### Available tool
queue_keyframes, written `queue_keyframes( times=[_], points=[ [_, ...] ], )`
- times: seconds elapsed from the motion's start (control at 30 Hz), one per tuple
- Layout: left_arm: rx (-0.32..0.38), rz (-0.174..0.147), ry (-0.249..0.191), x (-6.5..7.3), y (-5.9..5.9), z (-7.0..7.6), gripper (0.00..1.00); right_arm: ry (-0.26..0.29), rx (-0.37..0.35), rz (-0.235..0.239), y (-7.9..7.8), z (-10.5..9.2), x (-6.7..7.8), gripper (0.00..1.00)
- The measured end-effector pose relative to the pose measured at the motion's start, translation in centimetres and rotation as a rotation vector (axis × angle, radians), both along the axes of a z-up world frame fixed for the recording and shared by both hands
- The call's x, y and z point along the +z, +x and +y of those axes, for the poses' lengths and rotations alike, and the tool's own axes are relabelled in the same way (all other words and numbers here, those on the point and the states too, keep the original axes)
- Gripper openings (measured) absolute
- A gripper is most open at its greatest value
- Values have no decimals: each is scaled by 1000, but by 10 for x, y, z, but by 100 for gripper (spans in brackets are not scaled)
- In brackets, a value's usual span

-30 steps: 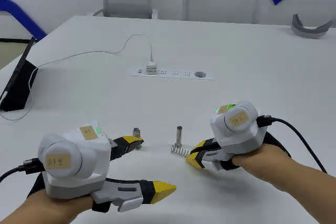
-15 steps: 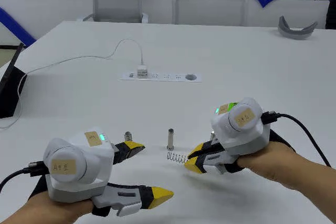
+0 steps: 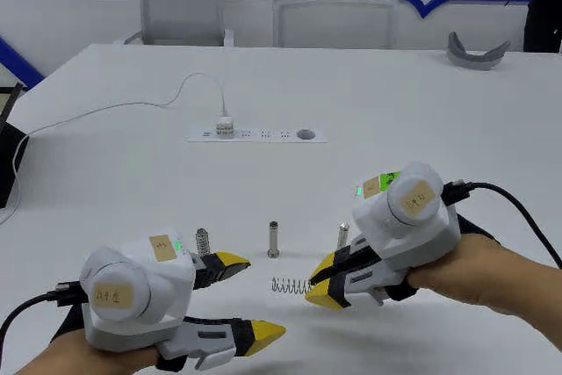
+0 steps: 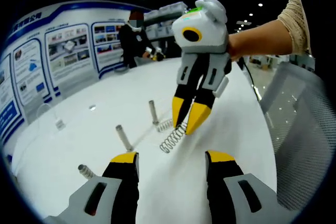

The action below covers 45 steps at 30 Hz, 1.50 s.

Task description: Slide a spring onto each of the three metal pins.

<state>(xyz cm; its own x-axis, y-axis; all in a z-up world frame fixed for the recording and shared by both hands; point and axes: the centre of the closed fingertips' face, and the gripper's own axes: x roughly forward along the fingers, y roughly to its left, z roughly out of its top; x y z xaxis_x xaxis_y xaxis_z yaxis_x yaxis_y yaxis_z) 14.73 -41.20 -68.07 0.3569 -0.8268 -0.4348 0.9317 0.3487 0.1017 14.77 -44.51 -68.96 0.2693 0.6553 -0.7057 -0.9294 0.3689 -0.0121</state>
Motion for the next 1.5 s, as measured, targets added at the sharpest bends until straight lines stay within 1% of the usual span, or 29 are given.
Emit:
queue_keyframes(
  times=[0.13, 0.23, 0.37, 0.5, 0.53, 0.8, 0.87, 1.0, 1.03, 1.33, 1.5],
  points=[
    [-21, -13, 3, 0, -3, -2, 47, -2, 25, 5, -5, 3, 2, 11],
    [-42, -27, 1, 1, -6, -5, 41, -5, 39, 8, -8, 4, 3, 11],
    [-71, -52, -2, 2, -10, -9, 31, -4, 56, 15, -12, 5, 5, 11],
    [-89, -62, 3, 1, -13, -12, 25, -5, 69, 23, -15, 6, 5, 11],
    [-94, -69, 6, 1, -14, -12, 24, -8, 74, 25, -17, 6, 5, 11],
    [-101, -91, 24, -1, -13, -13, 14, -5, 95, 44, -22, 9, 6, 11],
    [-103, -81, 29, -2, -14, -13, 14, 1, 95, 50, -23, 9, 8, 11],
    [-110, -87, 44, -4, -15, -12, 13, 8, 94, 57, -23, 10, 11, 11],
    [-110, -88, 54, -5, -15, -12, 12, 11, 94, 58, -23, 11, 12, 11],
    [-111, -78, 53, -5, -15, -13, 11, 32, 96, 43, -22, 15, 24, 11],
    [-112, -70, 51, -6, -16, -14, 11, 63, 96, 26, -20, 21, 35, 11]
  ],
)
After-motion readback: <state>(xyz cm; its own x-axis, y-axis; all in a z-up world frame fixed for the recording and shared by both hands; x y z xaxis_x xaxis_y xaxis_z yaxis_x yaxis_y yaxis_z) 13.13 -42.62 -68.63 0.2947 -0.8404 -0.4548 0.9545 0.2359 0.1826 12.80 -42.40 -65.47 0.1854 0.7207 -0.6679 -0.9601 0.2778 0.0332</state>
